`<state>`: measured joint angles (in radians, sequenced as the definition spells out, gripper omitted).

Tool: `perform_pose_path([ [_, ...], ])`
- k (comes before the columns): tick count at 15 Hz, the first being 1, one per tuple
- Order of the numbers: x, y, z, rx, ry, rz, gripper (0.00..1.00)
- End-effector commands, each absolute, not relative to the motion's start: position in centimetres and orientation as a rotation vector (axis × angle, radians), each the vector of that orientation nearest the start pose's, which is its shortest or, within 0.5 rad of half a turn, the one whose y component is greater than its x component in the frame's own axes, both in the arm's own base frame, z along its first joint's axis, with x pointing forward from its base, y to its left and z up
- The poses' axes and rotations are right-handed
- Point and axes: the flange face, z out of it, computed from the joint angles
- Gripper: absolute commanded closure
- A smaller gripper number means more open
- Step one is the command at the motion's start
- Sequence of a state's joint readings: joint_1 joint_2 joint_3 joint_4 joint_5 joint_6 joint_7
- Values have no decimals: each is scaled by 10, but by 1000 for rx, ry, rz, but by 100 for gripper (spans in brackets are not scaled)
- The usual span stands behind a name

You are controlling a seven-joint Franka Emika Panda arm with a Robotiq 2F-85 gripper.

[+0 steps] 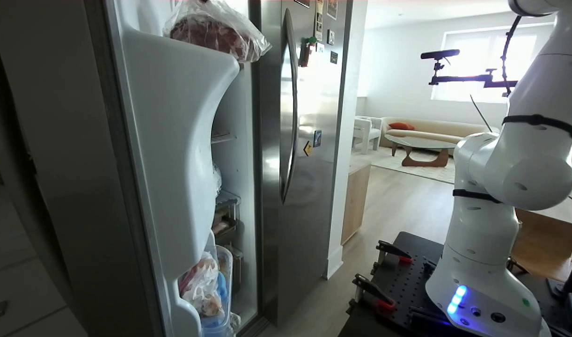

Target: Take the plastic from the side and put it in the fridge

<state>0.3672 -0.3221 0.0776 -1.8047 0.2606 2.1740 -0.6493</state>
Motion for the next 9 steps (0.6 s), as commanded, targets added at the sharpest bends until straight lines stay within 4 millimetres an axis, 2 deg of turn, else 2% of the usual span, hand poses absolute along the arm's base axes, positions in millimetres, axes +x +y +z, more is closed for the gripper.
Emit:
perform_pose_path([
  [1, 433, 223, 761, -2457, -1311, -1053, 99],
  [4, 434, 218, 764, -2481, -1258, -1099, 100],
  [9, 429, 212, 786, -2544, -1152, -1257, 100],
])
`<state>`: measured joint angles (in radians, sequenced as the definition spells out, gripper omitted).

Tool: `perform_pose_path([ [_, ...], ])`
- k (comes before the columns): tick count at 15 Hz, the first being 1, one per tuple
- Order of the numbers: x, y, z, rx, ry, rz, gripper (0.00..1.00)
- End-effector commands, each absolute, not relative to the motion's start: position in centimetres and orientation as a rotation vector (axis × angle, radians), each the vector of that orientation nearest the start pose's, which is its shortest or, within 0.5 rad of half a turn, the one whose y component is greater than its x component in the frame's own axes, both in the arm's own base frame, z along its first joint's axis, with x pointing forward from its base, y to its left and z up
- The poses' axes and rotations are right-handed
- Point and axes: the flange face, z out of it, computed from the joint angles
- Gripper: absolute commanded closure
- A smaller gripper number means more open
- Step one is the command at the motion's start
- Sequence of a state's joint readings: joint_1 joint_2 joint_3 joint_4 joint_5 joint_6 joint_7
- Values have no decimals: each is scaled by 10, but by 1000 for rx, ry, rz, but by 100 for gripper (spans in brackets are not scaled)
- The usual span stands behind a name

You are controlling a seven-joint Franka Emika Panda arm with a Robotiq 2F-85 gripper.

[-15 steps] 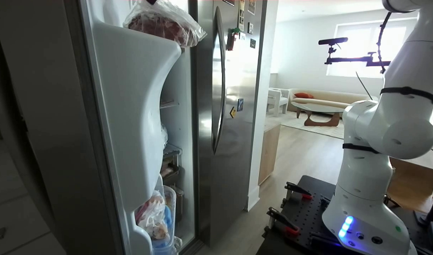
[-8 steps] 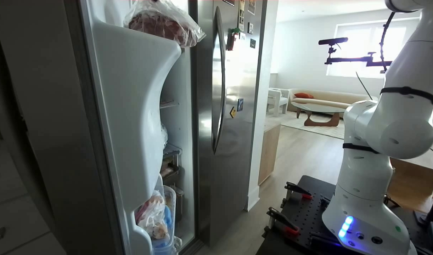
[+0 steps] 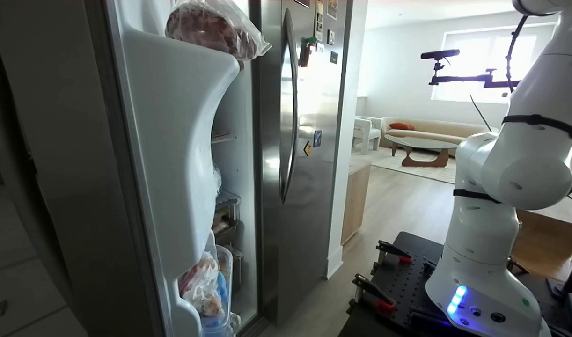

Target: Take the plastic from the side and put it in the fridge

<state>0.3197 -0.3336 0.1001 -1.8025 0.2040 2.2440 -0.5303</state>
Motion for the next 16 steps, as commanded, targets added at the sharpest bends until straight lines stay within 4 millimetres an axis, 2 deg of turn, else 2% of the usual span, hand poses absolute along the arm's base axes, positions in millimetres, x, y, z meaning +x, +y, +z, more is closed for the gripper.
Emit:
perform_pose_path([
  [1, 427, 211, 789, -2556, -1146, -1276, 100],
  [5, 418, 205, 801, -2611, -1105, -1337, 100],
  [8, 413, 193, 810, -2657, -1053, -1388, 100],
  [12, 412, 162, 823, -2723, -948, -1452, 100],
  [16, 420, 127, 831, -2783, -867, -1549, 100],
])
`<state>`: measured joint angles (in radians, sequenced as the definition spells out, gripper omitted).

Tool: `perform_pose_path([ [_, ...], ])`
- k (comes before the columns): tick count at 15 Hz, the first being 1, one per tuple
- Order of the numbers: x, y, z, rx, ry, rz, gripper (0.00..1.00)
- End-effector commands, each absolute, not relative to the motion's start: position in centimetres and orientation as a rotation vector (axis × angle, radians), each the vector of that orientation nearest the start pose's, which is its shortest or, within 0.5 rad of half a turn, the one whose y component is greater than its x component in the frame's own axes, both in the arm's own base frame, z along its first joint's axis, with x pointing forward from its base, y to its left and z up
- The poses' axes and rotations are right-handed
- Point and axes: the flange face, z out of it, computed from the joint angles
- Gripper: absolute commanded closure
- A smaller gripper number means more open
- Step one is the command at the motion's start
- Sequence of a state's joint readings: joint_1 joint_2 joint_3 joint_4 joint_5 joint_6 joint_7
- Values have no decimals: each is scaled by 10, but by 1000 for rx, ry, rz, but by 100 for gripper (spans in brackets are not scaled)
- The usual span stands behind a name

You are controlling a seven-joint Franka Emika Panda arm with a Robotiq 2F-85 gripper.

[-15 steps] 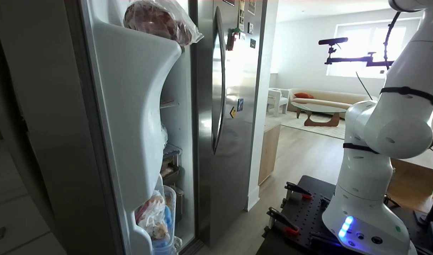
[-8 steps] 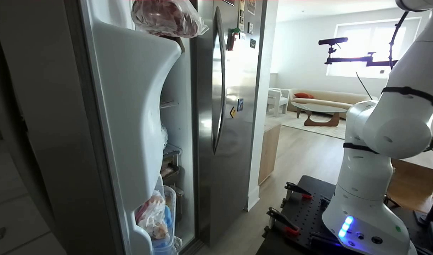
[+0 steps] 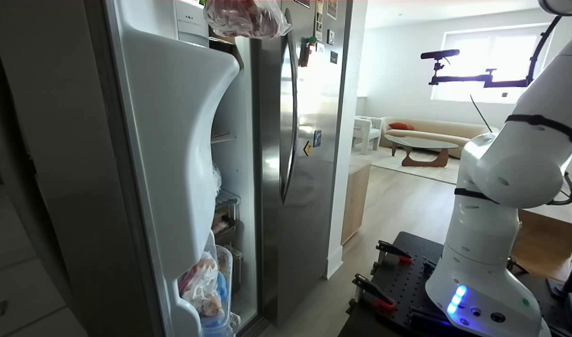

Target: Take the plastic from the side and put it in the fridge

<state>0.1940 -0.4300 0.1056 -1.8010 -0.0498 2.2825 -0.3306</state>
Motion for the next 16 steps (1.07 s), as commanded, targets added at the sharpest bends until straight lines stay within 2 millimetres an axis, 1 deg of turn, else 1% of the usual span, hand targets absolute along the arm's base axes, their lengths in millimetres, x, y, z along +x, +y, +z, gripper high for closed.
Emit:
perform_pose_path([
  [1, 424, 119, 833, -2797, -851, -1583, 100],
  [5, 444, 91, 835, -2847, -802, -1713, 100],
  [8, 466, 74, 830, -2878, -750, -1804, 100],
  [12, 500, 60, 818, -2871, -687, -1972, 100],
  [16, 531, 52, 807, -2804, -642, -2165, 100],
])
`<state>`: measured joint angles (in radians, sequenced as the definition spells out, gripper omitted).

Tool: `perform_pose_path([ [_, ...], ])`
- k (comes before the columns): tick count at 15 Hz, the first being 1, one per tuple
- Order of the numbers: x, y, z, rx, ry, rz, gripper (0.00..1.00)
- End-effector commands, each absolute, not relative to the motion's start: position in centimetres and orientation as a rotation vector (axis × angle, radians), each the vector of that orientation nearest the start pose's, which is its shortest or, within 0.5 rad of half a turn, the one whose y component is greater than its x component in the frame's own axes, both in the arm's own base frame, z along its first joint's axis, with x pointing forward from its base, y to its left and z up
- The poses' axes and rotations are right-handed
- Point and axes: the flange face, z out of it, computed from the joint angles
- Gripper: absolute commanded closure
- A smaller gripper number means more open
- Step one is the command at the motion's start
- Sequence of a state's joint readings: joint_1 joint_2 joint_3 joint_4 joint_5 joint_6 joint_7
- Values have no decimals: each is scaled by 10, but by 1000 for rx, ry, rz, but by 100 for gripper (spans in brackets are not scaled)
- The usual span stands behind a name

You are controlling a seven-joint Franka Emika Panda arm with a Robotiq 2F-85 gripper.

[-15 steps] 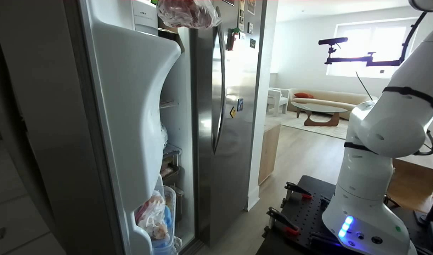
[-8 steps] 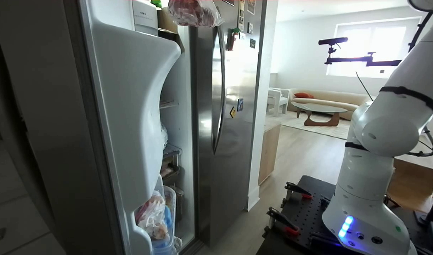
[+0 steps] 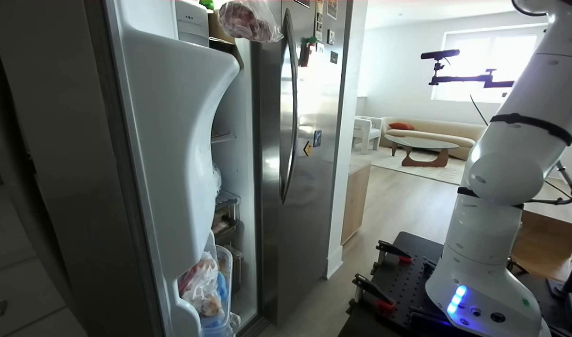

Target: Take the plastic from the side and put it in the fridge

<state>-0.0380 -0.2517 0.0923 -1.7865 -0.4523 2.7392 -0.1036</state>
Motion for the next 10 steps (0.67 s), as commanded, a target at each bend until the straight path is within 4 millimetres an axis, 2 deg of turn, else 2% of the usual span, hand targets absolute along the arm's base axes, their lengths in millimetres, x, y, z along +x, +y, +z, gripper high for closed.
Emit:
perform_pose_path([
  [1, 538, 51, 805, -2791, -630, -2206, 100],
  [10, 604, 51, 813, -2703, -487, -2466, 100],
])
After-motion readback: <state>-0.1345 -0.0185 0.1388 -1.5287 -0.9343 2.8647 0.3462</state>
